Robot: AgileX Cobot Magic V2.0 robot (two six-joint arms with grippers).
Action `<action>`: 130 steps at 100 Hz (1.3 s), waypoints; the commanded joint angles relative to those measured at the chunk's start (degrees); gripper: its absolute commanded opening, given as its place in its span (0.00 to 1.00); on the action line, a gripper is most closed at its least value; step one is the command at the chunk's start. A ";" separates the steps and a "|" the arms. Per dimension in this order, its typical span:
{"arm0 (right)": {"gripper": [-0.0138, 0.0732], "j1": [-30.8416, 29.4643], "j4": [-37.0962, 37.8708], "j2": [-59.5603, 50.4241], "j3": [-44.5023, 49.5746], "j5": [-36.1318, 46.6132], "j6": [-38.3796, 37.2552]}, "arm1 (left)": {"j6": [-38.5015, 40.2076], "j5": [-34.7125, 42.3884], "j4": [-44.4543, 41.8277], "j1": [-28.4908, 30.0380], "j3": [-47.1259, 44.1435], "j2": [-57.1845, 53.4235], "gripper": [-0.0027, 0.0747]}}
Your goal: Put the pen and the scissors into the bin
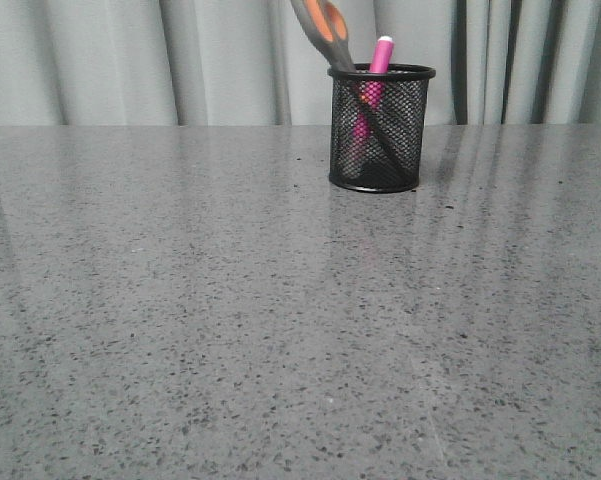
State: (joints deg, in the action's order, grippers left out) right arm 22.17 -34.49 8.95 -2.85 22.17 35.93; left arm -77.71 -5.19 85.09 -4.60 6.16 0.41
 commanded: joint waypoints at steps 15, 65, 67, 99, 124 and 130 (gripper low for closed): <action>0.07 -0.35 0.98 0.53 -1.58 3.16 0.53 | -0.08 -0.16 0.84 0.14 1.59 0.64 0.01; 0.07 -0.35 0.98 0.53 -1.58 3.16 0.53 | 75.28 5.81 -77.27 0.27 1.05 0.64 0.01; 0.07 -0.35 0.98 0.53 -1.58 3.16 0.53 | 75.25 5.81 -77.27 0.27 0.77 0.64 0.01; 0.07 -0.35 0.98 0.53 -1.58 3.16 0.53 | 75.25 5.93 -82.59 0.27 -5.59 -0.06 0.01; 0.07 -0.35 0.98 0.53 -1.58 3.36 0.53 | 75.45 7.68 -82.69 0.27 -8.87 -2.59 0.01; 0.07 -0.35 0.98 0.53 -1.58 3.36 0.53 | 75.45 7.54 -82.38 0.14 -8.87 -2.59 0.01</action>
State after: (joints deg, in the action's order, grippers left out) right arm 22.17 -34.49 8.95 -2.85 22.05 35.93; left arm -2.97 -2.26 2.64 -4.45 -0.08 -0.17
